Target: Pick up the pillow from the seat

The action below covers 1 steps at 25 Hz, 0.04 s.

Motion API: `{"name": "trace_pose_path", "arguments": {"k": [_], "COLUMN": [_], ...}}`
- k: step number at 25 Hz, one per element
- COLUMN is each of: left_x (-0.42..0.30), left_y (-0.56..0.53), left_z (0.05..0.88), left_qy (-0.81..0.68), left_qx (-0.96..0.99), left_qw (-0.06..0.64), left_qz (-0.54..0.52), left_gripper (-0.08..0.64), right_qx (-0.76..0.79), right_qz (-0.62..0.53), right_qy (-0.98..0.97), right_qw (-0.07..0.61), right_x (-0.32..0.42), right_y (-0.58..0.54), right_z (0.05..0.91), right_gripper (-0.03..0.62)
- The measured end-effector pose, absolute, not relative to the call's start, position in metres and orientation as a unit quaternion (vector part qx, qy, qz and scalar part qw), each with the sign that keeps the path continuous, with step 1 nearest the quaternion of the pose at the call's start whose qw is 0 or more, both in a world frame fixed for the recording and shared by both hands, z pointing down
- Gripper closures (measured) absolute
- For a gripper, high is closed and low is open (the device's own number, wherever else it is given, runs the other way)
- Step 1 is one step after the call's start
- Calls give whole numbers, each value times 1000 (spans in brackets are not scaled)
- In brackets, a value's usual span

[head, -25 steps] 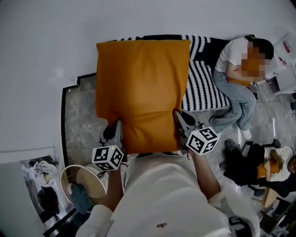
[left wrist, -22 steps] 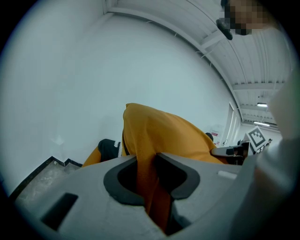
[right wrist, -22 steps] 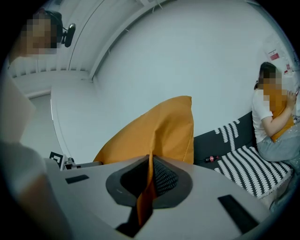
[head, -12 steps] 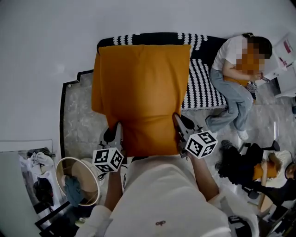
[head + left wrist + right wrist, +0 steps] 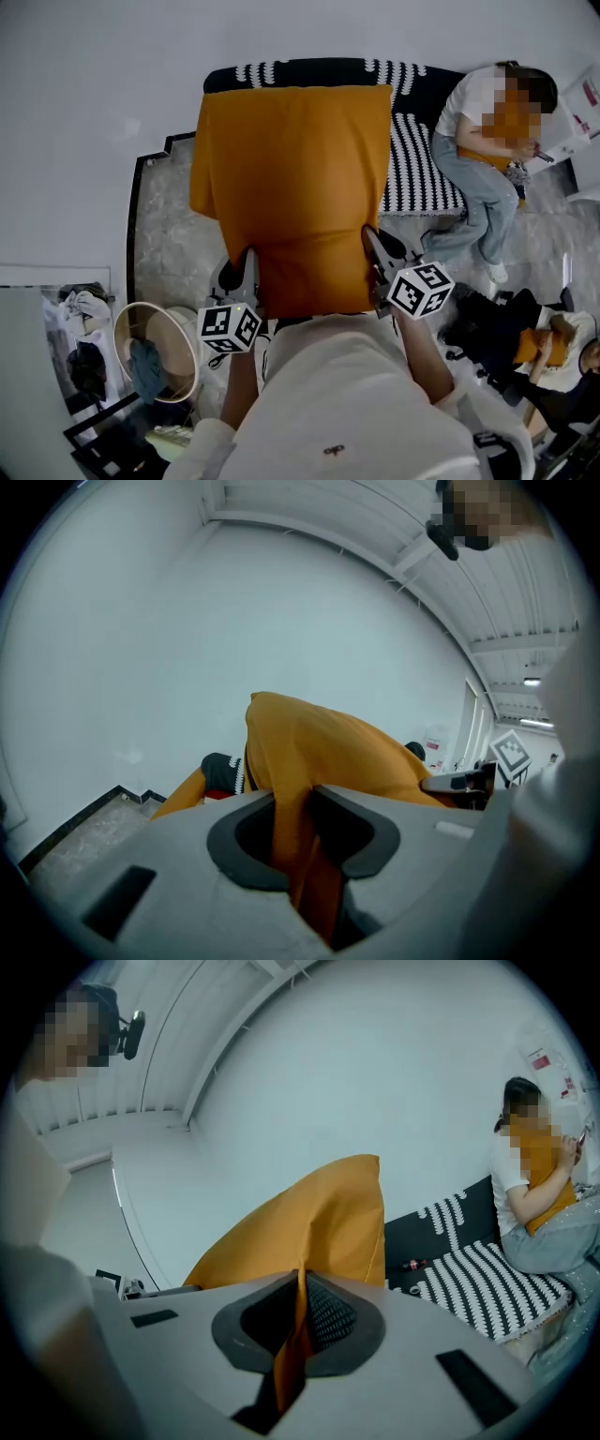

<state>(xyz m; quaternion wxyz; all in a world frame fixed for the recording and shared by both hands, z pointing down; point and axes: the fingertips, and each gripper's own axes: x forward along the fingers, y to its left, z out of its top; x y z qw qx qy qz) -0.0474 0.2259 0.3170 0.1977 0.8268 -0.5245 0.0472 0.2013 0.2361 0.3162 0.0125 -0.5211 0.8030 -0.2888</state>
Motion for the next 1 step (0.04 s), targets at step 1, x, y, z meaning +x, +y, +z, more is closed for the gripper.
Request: {"name": "trace_pose_path", "arguments": {"k": [1], "left_x": [-45], "left_y": [231], "left_z": [316], "left_qy": [-525], "left_qx": [827], "left_qw": [196], "left_qz": [48], "left_gripper": [471], "right_qx": [-523], "right_qz": [-290], "right_qy": [801], "right_qw": [13], "right_x": [204], "right_y": [240], "right_z": [317], "right_gripper": [577]}}
